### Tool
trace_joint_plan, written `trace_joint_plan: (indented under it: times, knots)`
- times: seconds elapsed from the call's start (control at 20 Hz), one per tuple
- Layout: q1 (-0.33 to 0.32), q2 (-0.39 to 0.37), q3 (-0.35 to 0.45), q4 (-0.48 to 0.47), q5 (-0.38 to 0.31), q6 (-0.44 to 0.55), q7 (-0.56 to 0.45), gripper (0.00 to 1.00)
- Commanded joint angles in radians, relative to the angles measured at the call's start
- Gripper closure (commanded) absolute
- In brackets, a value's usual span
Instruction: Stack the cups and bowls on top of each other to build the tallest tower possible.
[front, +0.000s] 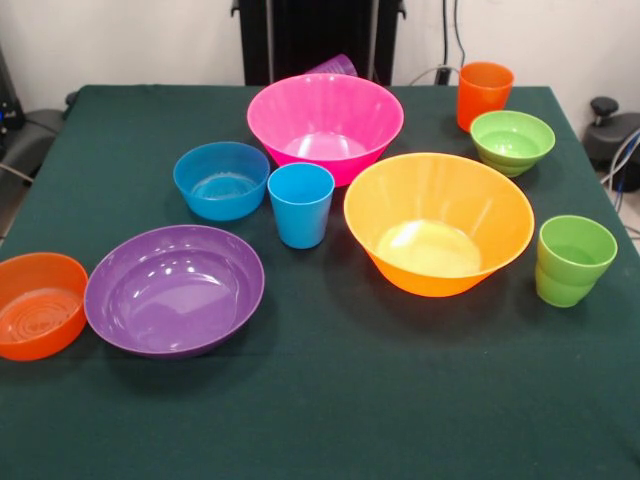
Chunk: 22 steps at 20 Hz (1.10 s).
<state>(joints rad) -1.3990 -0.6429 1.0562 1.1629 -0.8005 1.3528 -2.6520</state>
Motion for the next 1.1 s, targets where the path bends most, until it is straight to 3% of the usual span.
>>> trace_joint_plan:
  times: [0.05,0.5,0.9,1.1]
  knots:
    - [0.033,0.025,-0.052,0.083,-0.064,0.064,-0.22,0.0]
    - [0.055,-0.015,-0.028,0.216,-0.073,0.042,-0.21,0.0]
    - [0.112,-0.006,-0.009,0.308,-0.05,-0.009,-0.053,0.0]
    - [0.178,-0.029,-0.029,0.341,-0.064,-0.022,0.068,0.0]
